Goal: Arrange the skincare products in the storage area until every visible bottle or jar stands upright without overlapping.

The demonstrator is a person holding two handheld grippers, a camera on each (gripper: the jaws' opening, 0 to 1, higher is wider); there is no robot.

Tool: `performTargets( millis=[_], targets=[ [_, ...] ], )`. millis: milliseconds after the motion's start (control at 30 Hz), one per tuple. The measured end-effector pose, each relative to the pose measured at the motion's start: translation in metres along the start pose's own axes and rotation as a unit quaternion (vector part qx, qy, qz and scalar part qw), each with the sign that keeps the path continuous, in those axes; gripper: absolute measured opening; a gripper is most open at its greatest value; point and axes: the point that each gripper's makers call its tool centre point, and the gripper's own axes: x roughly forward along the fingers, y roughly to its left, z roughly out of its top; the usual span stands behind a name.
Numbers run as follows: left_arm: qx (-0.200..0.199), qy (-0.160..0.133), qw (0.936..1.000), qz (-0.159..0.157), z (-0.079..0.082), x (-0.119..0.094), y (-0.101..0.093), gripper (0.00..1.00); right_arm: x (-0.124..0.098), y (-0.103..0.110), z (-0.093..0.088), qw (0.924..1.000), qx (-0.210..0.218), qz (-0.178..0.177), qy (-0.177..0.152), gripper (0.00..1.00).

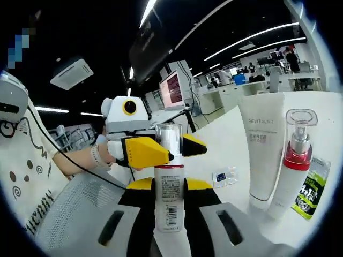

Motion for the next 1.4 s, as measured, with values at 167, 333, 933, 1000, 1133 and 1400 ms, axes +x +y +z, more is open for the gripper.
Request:
performTargets(
  millis=[167, 333, 933, 1000, 1133, 1400],
  targets=[
    [-0.016, 0.0, 0.9995, -0.026, 0.001, -0.001, -0.007, 0.22, -0.002, 0.008, 0.004, 0.9996, 0.007, 0.026, -0.005, 0.18],
    [-0.014, 0.015, 0.9992, -0.035, -0.003, 0.0, -0.009, 0.22, 0.0, 0.014, -0.001, 0.9989, 0.019, 0.042, 0.006, 0.18],
    [-0.026, 0.052, 0.9968, 0.054, -0.017, 0.017, 0.015, 0.18, 0.003, -0.02, -0.04, 0.9923, -0.051, -0.032, 0.108, 0.27],
    [-0.034, 0.047, 0.9948, 0.084, -0.015, 0.016, 0.027, 0.18, 0.004, -0.026, -0.044, 0.9897, -0.057, -0.053, 0.12, 0.32],
    [-0.043, 0.033, 0.9903, 0.127, -0.011, 0.01, 0.046, 0.18, 0.009, -0.032, -0.042, 0.9863, -0.08, -0.082, 0.119, 0.3],
    [-0.02, 0.046, 0.9874, 0.15, -0.017, 0.012, 0.053, 0.18, 0.011, -0.047, -0.036, 0.9808, -0.097, -0.131, 0.107, 0.27]
  ],
)
